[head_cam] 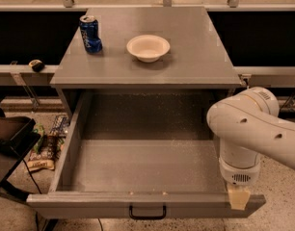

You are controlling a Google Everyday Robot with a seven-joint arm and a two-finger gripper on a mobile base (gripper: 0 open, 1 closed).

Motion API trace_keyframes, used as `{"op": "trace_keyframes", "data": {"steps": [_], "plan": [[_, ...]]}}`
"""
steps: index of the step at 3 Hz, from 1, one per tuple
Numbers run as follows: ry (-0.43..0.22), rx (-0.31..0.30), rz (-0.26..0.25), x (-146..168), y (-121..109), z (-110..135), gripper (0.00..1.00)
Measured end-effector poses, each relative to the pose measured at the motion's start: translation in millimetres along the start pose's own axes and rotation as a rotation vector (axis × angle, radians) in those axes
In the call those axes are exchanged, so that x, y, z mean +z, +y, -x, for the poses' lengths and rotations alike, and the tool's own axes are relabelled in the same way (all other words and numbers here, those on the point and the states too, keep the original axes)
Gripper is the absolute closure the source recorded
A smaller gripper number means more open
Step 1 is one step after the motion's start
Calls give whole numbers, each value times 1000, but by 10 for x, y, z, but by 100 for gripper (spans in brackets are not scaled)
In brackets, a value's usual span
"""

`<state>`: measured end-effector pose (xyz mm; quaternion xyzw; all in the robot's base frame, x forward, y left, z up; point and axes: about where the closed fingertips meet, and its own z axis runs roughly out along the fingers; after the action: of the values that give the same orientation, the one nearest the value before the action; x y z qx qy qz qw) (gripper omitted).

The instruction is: Open top drawer

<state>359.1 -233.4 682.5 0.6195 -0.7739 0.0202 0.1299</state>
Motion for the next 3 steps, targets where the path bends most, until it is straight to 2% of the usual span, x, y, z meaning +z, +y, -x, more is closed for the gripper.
{"op": "trace_keyframes", "data": {"steps": [2, 3], "plan": [[0, 0, 0, -1, 0, -1, 38], [36, 47, -66, -327, 69, -195, 15]]}}
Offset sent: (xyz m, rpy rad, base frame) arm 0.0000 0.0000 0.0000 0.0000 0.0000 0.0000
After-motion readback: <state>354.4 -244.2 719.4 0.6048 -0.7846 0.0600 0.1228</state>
